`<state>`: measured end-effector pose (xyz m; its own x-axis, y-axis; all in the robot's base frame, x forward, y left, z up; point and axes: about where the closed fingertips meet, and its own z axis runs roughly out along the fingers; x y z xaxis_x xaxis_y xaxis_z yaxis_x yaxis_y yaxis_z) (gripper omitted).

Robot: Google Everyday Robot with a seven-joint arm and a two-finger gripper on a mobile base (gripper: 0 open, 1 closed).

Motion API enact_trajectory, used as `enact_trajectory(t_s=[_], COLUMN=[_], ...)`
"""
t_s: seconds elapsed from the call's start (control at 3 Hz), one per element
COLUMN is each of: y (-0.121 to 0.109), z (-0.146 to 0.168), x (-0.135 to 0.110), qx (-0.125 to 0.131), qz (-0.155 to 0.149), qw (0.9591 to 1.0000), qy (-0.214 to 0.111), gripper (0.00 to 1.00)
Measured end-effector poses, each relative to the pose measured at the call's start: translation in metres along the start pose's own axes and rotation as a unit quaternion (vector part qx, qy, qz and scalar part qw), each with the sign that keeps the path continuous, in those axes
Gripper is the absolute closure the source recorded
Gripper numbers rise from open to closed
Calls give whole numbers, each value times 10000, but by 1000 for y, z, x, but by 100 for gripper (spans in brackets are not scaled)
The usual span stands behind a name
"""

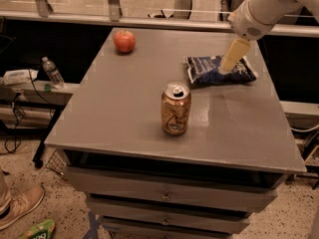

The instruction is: Pick blue chip bag

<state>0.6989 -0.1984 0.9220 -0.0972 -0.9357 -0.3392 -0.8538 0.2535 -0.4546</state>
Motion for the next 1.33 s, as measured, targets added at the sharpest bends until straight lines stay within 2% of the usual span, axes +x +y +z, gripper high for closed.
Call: enact_trajectory(t_s=[0.33, 1.0, 1.33], y=[7, 27, 31], z=[22, 59, 71], x=[7, 12, 12], qx=[-128, -518, -683], qz=[155, 219, 228], qw=[9996, 9971, 9960], qy=[190, 508, 536], gripper=[0, 0, 17])
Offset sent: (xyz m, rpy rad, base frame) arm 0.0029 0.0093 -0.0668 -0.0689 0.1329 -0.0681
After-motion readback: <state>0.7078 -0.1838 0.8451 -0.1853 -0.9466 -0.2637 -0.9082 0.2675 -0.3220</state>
